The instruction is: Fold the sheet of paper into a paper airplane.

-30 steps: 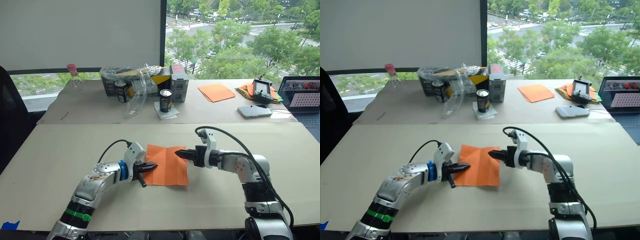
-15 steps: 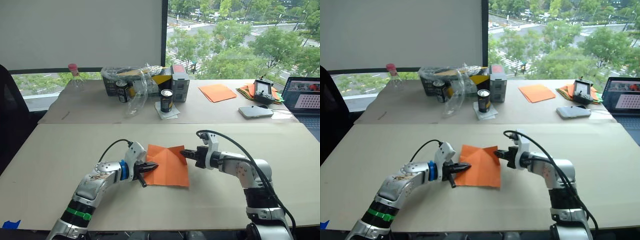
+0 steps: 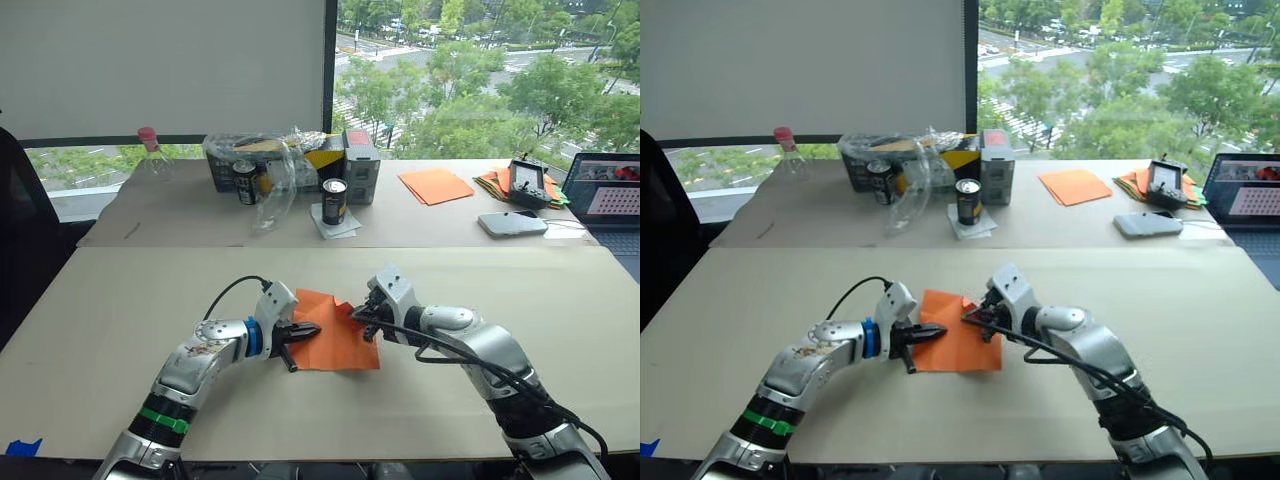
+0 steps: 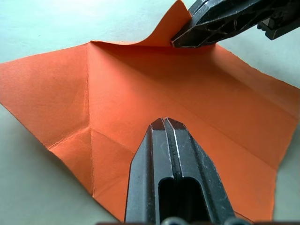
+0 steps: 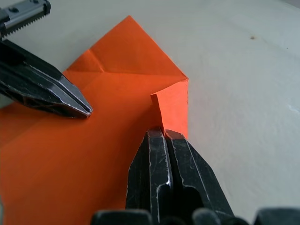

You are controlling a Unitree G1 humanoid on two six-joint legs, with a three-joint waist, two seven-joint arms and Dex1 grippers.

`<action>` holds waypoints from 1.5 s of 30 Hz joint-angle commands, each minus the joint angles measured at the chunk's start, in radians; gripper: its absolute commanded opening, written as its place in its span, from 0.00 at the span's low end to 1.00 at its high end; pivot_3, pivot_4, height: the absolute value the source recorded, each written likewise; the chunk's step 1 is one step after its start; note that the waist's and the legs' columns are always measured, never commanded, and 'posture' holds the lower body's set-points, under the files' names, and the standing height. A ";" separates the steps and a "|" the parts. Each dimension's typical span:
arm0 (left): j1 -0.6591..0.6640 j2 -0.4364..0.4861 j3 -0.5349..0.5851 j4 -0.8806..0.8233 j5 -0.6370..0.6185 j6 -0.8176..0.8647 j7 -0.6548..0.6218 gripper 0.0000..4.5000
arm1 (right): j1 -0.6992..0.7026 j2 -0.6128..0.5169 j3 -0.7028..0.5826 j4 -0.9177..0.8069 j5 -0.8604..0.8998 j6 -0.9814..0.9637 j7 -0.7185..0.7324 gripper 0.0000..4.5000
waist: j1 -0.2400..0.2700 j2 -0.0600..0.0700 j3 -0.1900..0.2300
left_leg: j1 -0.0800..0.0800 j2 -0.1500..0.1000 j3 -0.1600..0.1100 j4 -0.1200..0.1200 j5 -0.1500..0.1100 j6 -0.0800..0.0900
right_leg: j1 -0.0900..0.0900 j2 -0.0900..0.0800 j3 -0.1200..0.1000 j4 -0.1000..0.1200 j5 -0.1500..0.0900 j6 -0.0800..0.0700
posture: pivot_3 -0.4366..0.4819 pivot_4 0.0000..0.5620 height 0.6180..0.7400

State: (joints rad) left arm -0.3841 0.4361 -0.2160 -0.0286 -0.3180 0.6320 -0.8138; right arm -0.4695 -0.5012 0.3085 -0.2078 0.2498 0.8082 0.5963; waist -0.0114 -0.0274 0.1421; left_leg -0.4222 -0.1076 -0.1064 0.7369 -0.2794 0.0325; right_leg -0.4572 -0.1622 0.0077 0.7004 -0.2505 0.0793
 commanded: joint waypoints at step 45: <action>-0.317 -0.250 -0.058 0.429 0.162 -0.081 0.088 0.00 | 0.070 -0.022 0.053 -0.138 -0.259 -0.080 0.036 0.19 | 0.007 -0.001 0.000 | -0.002 -0.001 0.000 0.001 0.000 -0.001 | 0.000 0.000 0.000 0.000 0.000 0.000 | 0.48 0.27 0.43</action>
State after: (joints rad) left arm -0.6980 0.1875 -0.2592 0.3850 -0.1791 0.5436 -0.7204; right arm -0.4011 -0.5051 0.3860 -0.2896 -0.0176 0.7020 0.6155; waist -0.0039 -0.0284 0.1423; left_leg -0.4239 -0.1082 -0.1066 0.7377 -0.2791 0.0320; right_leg -0.4576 -0.1618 0.0075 0.6999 -0.2504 0.0797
